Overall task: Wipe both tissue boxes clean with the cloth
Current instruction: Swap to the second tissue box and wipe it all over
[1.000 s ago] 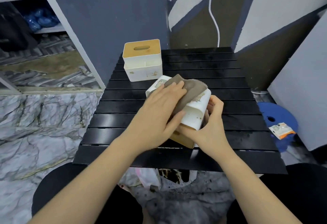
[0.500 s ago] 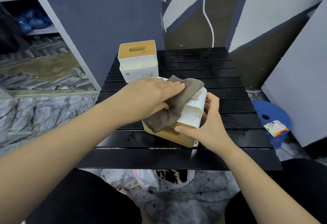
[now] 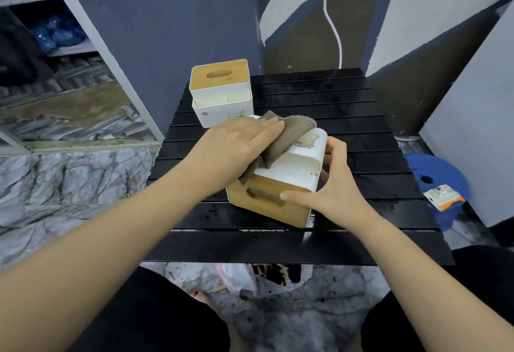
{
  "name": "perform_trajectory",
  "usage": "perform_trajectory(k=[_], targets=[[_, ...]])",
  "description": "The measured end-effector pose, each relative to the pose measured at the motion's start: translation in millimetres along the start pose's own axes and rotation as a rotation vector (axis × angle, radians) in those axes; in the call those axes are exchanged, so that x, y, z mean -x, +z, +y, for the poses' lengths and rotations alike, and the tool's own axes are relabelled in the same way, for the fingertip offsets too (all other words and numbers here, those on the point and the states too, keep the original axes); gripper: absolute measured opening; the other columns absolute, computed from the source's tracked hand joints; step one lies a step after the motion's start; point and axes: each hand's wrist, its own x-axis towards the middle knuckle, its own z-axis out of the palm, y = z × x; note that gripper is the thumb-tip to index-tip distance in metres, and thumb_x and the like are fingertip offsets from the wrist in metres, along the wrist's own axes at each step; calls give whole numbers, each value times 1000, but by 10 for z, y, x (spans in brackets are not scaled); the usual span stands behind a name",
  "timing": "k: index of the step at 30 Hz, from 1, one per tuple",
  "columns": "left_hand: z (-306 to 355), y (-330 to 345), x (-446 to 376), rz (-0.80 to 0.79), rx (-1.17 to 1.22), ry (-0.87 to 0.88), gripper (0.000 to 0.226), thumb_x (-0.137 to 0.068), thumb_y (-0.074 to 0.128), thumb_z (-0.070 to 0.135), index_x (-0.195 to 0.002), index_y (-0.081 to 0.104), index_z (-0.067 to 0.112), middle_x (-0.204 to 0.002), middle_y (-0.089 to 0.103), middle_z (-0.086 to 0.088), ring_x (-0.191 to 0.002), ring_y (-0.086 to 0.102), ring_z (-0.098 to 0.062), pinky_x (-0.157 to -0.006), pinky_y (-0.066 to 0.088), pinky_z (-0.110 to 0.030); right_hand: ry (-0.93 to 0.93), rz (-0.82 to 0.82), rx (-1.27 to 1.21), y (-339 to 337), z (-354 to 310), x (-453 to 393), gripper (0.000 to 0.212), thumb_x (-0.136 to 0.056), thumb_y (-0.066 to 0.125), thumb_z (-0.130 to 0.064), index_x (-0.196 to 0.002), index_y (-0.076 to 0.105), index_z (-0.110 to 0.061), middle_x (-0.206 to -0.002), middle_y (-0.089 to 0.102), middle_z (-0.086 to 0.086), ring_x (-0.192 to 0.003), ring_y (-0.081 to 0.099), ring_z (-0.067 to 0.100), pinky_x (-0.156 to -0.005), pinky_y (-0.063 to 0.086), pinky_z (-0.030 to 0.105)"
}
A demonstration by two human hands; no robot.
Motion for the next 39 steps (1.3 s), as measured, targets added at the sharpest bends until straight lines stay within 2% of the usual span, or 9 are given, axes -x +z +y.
perform_trajectory(k=[2,7,13,16,19,26,29,34,39], targets=[[-32,49,19,38,7,12,39,-92,48,1,-127,64,-6,-118,73,-17,-98,72,-35,-75,61,-43,-2,-7,3,-20,9,-6,115,-54,101,-33,-142,27,-32,-137,44,-21,-128,48,-5,-108,51,38],[-32,129,244,140,-127,88,34,-91,63,-9,-124,66,-9,-123,71,-20,-111,71,-32,-91,60,-44,-17,-1,12,41,43,41,116,-52,99,-39,-143,29,-32,-142,45,-16,-133,48,1,-108,49,35],[119,-259,507,106,-119,65,31,-91,58,-5,-120,70,-4,-116,74,-17,-100,75,-32,-85,62,-45,-21,-24,-16,89,66,42,115,-56,102,-25,-144,28,-30,-143,43,-18,-131,46,-7,-105,48,25],[274,-675,638,-117,168,-206,33,-85,56,15,-116,63,25,-92,74,4,-80,70,-21,-65,61,-37,-17,-21,-22,62,80,9,116,-57,102,-24,-145,27,-29,-144,42,-22,-132,44,-9,-106,45,23],[240,-1048,628,-375,575,-566,25,-80,71,10,-90,69,33,-82,73,16,-80,69,-5,-69,52,-14,-20,-30,-10,57,81,3,115,-57,101,-24,-144,27,-29,-142,41,-25,-133,42,-11,-106,44,20],[-176,-1004,531,-524,1379,-719,22,-71,75,8,-93,78,10,-97,76,-15,-85,72,-24,-75,57,-27,-27,-38,-27,59,63,25,115,-58,99,-26,-146,25,-29,-144,40,-24,-131,43,-13,-101,45,15],[-141,-686,431,-383,1444,-903,33,-67,73,6,-100,74,8,-91,75,-11,-78,70,-17,-69,56,-28,-26,-30,-23,60,66,25,116,-57,100,-26,-146,26,-29,-144,41,-24,-133,44,-9,-106,45,21],[159,-228,384,213,997,-1181,46,-78,82,3,-107,50,20,-87,76,-5,-79,73,-22,-74,57,-40,-34,-19,-30,75,87,29,114,-60,100,-19,-146,26,-29,-141,40,-27,-130,43,-14,-99,46,11],[644,67,451,570,343,-985,24,-85,78,10,-102,62,16,-105,62,1,-95,60,-15,-83,49,-29,-38,-1,-38,103,86,42,115,-60,100,-17,-146,25,-29,-141,38,-28,-126,42,-20,-95,43,5]])
